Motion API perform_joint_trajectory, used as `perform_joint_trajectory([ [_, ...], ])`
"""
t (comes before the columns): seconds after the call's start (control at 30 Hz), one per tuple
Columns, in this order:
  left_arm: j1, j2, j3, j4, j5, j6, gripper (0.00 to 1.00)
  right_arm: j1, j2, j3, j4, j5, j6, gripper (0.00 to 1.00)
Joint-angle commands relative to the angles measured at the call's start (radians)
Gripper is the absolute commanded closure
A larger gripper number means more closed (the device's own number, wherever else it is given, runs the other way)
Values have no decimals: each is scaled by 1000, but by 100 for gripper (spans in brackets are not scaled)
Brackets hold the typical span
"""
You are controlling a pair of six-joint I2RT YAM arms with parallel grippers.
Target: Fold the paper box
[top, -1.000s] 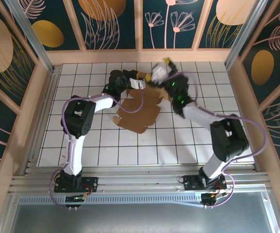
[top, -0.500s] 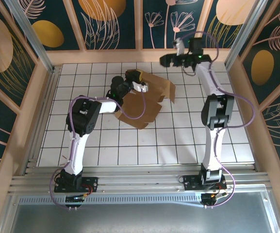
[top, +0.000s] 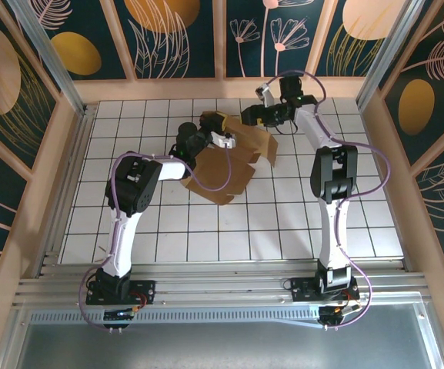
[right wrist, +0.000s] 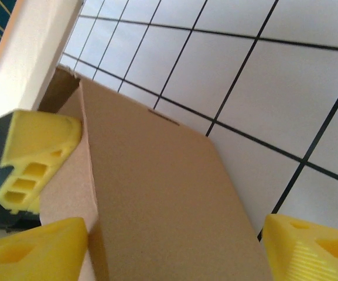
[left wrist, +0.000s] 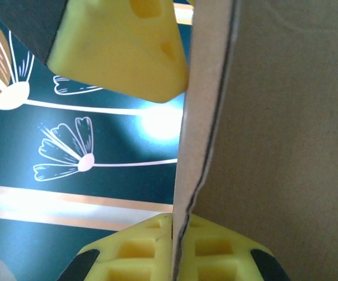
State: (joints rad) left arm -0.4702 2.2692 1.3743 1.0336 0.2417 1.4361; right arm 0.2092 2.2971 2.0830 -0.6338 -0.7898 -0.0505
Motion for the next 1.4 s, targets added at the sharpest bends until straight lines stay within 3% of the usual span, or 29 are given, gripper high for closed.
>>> perform_joint_trajectory([
  [0.0, -9, -11, 12, 25, 8, 7, 100, 8, -47, -39, -38, -57, -28, 17],
  [0.23, -12, -17, 2, 27, -2, 2, 99, 18, -21, -29, -79, 13, -52, 20],
  [0.27, -11, -23, -3, 25, -6, -6, 93, 27, -19, -33, -82, 47, -61, 21],
  [0.37, -13, -64, -39, -6, 2, -40, 63, 38, -23, -62, -63, 90, -62, 24],
  [0.4, -13, -81, -60, -12, 5, -40, 58, 37, -27, -70, -52, 90, -55, 25],
  [0.57, -15, -158, -183, 63, -20, -57, 45, 20, -38, -77, -18, 86, -17, 28],
  [0.67, -19, -248, -280, 56, -15, -92, 31, 14, -42, -73, -14, 78, -10, 27],
  [0.73, -25, -338, -365, 46, -11, -146, 22, 11, -42, -68, -16, 80, -10, 27],
  [0.8, -27, -476, -462, 32, -6, -321, 20, 9, -41, -65, -19, 78, -11, 27],
  [0.83, -24, -542, -474, -18, -22, -438, 20, 9, -41, -67, -19, 77, -13, 27],
  [0.93, 62, -685, -336, -429, 33, -962, 14, 8, -38, -72, -12, 71, -11, 27],
  [1.0, 118, -695, -304, -546, 94, -1116, 15, 9, -35, -69, -10, 62, -12, 27],
  [1.1, 194, -653, -270, -618, 167, -1130, 17, 9, -28, -56, -13, 57, -15, 27],
  [1.2, 284, -527, -134, -743, 323, -1125, 19, 8, -21, -41, -18, 54, -17, 27],
  [1.37, 320, -267, 171, -1150, 484, -809, 18, 8, -15, -38, -28, 48, -26, 27],
])
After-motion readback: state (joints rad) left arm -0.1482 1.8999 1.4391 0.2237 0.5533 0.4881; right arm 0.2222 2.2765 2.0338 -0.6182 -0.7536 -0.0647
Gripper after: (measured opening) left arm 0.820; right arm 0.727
